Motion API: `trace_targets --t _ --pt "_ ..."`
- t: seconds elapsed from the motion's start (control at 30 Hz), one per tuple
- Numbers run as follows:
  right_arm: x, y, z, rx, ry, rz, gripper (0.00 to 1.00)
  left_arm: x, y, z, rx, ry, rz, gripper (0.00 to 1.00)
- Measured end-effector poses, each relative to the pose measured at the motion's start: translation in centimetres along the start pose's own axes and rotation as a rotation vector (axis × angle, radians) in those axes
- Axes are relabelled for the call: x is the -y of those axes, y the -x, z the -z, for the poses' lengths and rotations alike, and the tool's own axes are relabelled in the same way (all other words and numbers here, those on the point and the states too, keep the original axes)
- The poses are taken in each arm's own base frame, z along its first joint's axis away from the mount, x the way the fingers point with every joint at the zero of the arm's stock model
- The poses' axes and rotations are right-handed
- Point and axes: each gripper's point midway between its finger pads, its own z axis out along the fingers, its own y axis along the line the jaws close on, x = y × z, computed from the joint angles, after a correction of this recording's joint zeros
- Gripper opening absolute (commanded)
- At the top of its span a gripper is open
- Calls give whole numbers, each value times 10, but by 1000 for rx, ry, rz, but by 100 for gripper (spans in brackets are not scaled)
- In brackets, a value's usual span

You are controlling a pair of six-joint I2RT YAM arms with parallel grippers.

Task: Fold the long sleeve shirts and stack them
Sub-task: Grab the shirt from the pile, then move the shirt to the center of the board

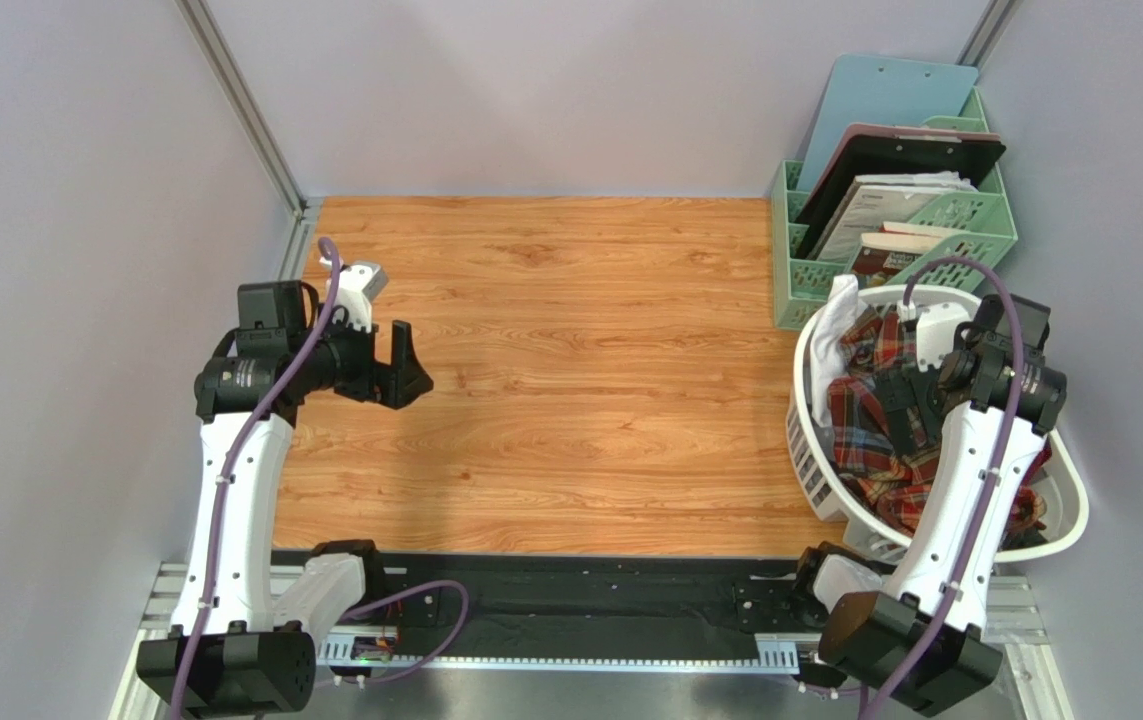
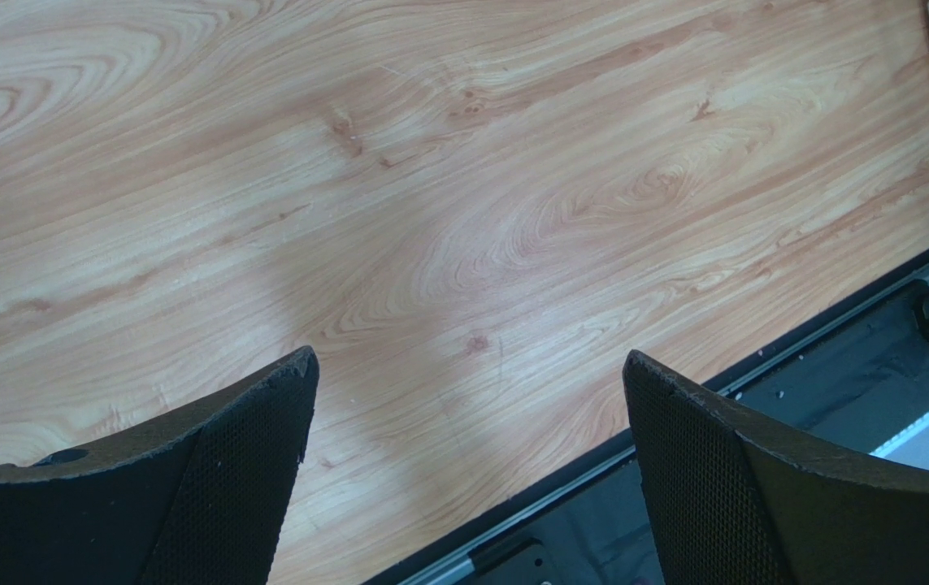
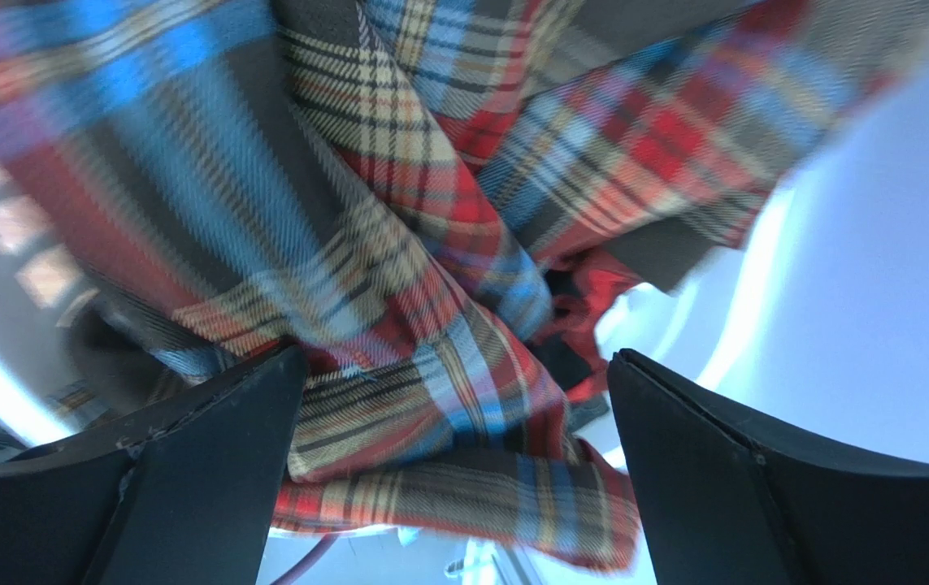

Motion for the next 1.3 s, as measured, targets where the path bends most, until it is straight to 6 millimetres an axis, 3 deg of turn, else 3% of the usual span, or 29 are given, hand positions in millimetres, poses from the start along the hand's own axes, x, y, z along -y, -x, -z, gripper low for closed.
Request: trace_targets --t 0.2,0.27,0.3,0.33,0.4,0.43,0.47,0.6,0.7,0.87,1.07,1.17,1.3 --pt "-23 -48 -51 -181 115 24 100 2 -2 -3 -20 -26 8 99" --pt "-28 -57 -61 -202 136 25 94 2 -1 -4 -23 -29 10 99" --pt "-30 -59 -63 -204 142 25 86 2 0 -4 -24 -31 11 99" --pt "-30 -60 -65 -204 149 21 62 1 2 -5 -24 -33 11 99" --pt "-31 -60 -65 -194 162 20 36 1 3 -6 -27 -37 13 99" --pt "-31 -59 -63 -192 171 15 9 1 3 -7 -29 -38 15 99" --pt "-30 -59 -60 -188 175 14 0 1 3 -7 -30 -38 16 99" --pt "-16 -43 -37 -143 141 2 0 0 4 -7 -30 -38 16 99" --pt "3 -18 -12 -47 85 -12 0 1 6 -6 -26 -37 13 99" --pt "37 43 52 217 -27 -54 0 1 13 -2 -6 -31 -1 99" --pt "52 117 122 529 -10 -95 0 2 21 1 14 -28 -12 99" --pt "44 157 142 653 75 -88 0 3 21 0 13 -39 -5 99" --pt "-4 206 156 743 257 3 0 3 22 -2 12 -46 5 99"
